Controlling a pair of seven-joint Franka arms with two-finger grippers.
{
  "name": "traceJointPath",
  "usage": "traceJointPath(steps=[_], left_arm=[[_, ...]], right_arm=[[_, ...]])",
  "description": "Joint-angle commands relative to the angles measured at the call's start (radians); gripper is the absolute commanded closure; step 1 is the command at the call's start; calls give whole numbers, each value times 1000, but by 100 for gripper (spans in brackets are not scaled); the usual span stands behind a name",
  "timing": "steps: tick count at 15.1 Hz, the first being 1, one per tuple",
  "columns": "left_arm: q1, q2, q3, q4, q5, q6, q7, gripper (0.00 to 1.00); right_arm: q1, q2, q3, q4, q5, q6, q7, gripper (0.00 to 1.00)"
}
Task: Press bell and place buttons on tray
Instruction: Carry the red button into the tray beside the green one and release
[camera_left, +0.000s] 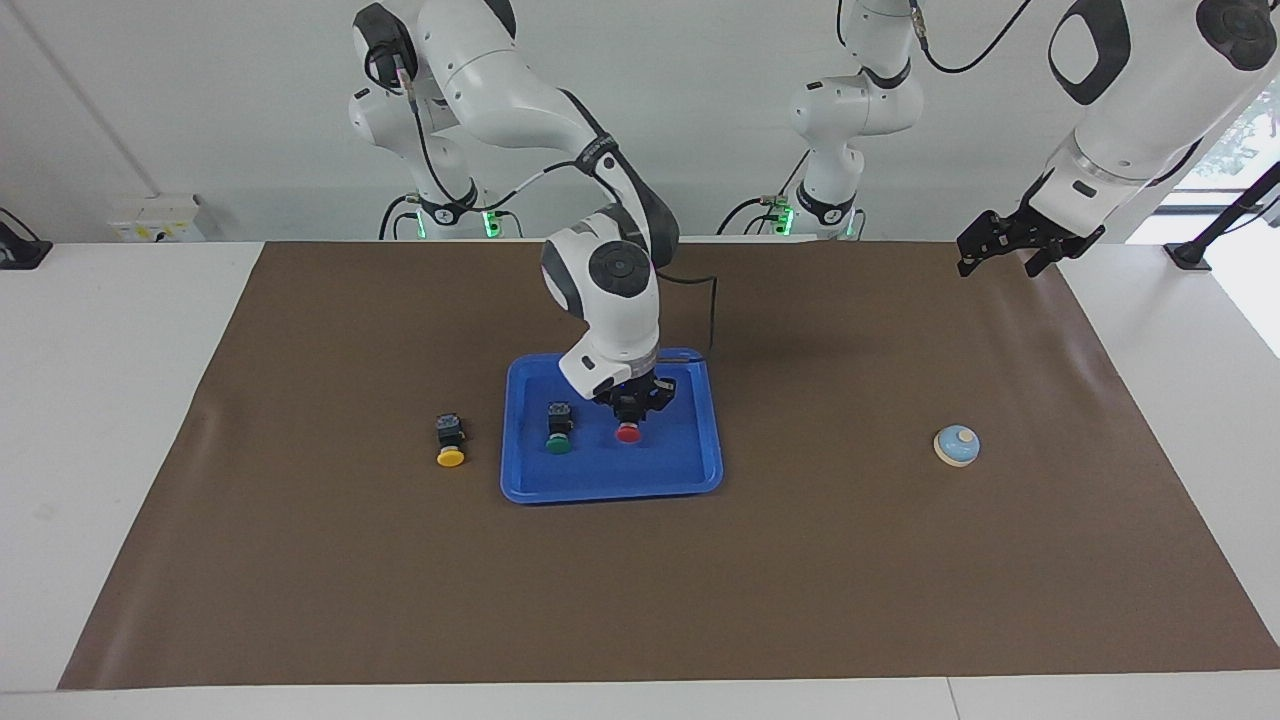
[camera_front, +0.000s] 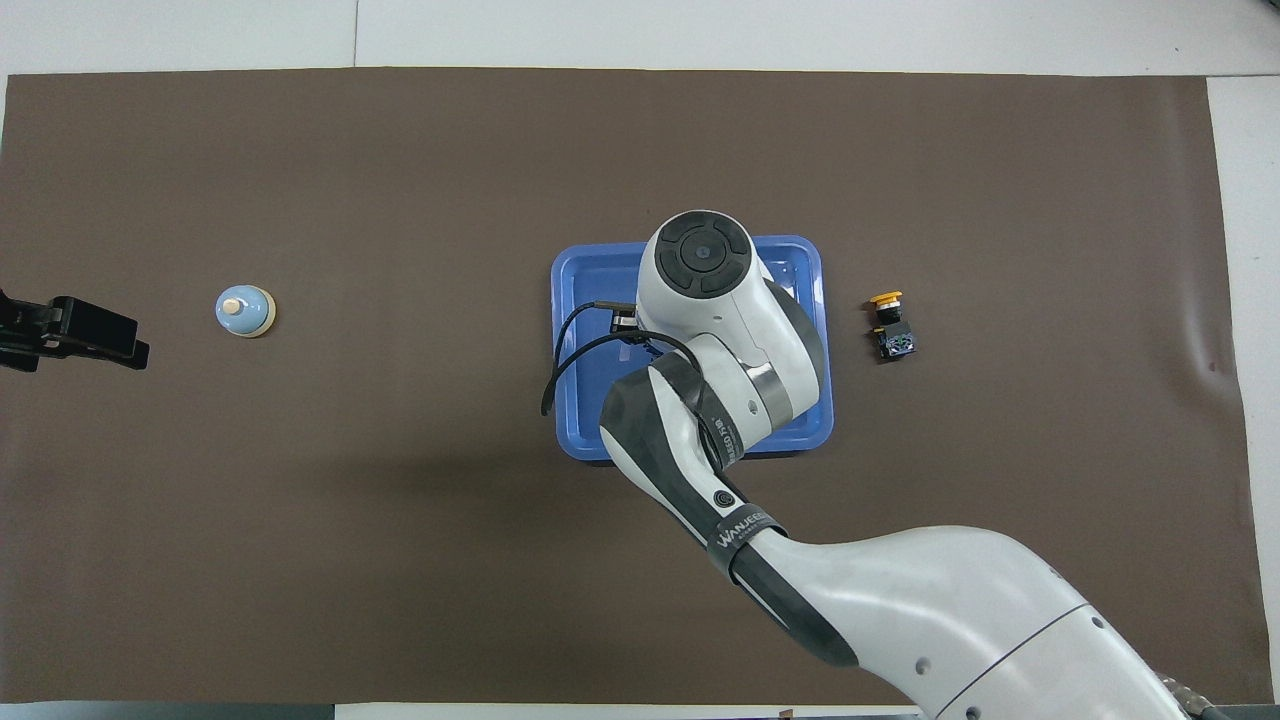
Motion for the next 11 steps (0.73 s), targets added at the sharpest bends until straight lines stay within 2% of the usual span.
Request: traceJointPath(steps=[1,5,6,7,8,9,11], left_arm=[[-4,-25,7,-30,-10,16,0,0],[-4,-25,7,-29,-10,16,0,0],[-4,-25,7,-30,-10,16,0,0],[-4,-25,7,-29,-10,16,0,0],[-4,-25,7,-29,-10,16,0,0],[-4,-25,7,-29,-10,16,0,0],[-4,-25,7,-30,-10,16,0,0]], right_arm=[[-17,-30,6,-52,12,20,-37,86],[-16,-40,8,-92,12,49,-40,85],[-17,-47,8,-112,14,69,-40,82],[-19,-50,8,-129,20,87,-40,72],[-19,-51,8,-139,20,95,-40,43],[-19,-54,8,-138,22,84,-39,0],[-22,-57,3,-85,22,2,-40,0]])
